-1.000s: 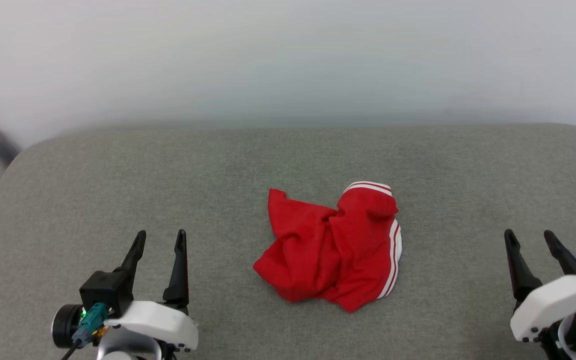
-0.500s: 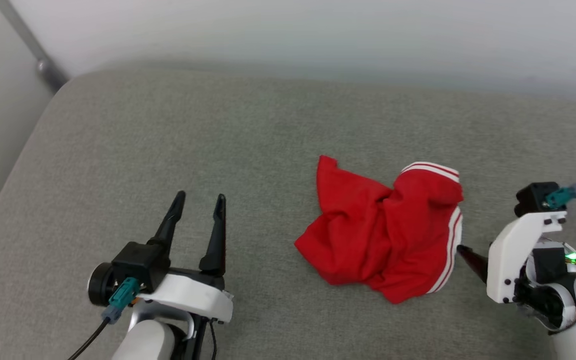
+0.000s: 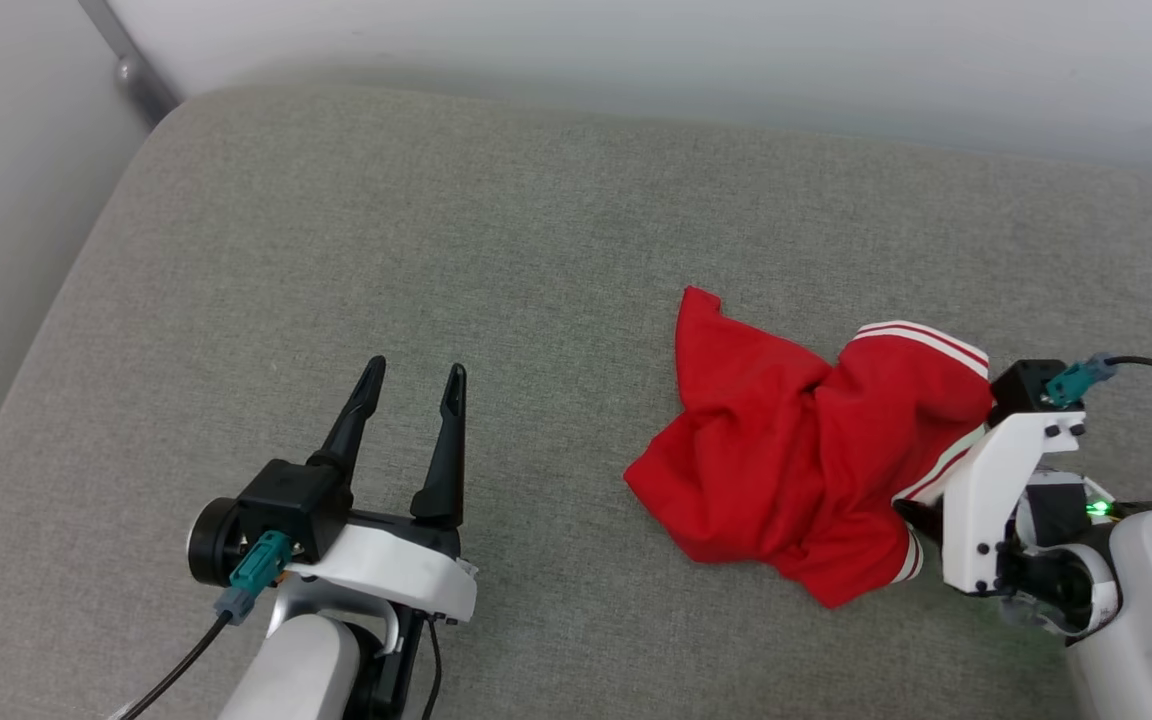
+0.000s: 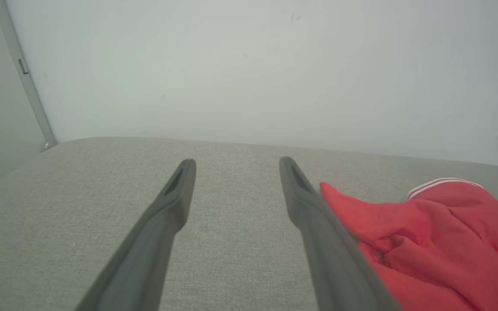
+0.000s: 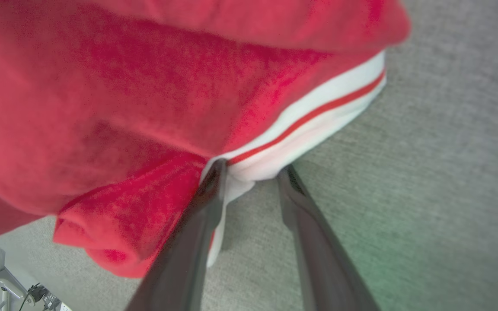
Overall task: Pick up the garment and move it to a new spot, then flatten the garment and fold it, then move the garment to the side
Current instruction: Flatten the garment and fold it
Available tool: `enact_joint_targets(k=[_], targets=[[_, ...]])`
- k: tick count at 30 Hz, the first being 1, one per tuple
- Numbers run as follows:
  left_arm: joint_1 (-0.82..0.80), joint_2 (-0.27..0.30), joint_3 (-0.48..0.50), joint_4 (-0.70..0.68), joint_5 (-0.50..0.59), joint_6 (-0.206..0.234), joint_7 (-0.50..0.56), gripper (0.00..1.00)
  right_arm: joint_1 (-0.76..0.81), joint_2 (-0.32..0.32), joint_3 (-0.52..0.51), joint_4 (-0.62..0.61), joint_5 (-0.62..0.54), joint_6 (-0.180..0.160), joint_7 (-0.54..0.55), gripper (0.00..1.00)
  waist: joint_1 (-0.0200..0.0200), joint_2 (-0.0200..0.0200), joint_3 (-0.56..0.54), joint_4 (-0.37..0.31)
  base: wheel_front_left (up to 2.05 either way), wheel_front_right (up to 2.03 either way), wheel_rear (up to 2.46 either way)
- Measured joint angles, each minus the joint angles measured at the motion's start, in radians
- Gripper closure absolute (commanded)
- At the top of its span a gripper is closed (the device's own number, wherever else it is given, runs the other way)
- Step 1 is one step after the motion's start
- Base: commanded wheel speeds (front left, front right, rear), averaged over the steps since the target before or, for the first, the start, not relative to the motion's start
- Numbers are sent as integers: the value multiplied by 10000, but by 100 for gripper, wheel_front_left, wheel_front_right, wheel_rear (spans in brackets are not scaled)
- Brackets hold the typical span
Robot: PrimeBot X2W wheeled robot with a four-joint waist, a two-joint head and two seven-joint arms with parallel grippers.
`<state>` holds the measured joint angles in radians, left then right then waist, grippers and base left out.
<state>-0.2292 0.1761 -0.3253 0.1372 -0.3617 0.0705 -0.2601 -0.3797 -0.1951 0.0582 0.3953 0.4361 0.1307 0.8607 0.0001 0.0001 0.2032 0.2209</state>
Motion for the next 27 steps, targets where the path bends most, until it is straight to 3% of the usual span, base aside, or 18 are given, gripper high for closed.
enact_joint_targets(k=[5, 12, 16, 20, 27], targets=[[87, 31, 174, 29, 75, -2, -2, 0, -42, -238, 489, -483, -31, 4, -819, 100, 0, 0, -213, -216, 0, 0, 0], [399, 102, 360, 21, 138, 4, -29, 0, -256, -731, 40, -2343, -512, 4, -1563, 100, 0, 0, -638, -773, 0, 0, 0], [587, 167, 389, -19, 140, 44, -29, 0, 354, -744, -1262, -3513, -1012, 4, -1425, 100, 0, 0, -837, -1158, 0, 0, 0], [626, 240, 401, -79, 128, 86, -27, 0, 1644, -203, -3066, -3992, -1425, 4, -999, 100, -1, 0, -956, -1499, 0, 0, 0], [681, 291, 407, -82, 54, 102, 17, 0, 3579, 1114, -5415, -2242, -1636, 4, -800, 100, -1, 0, -1047, -1747, 0, 0, 0]])
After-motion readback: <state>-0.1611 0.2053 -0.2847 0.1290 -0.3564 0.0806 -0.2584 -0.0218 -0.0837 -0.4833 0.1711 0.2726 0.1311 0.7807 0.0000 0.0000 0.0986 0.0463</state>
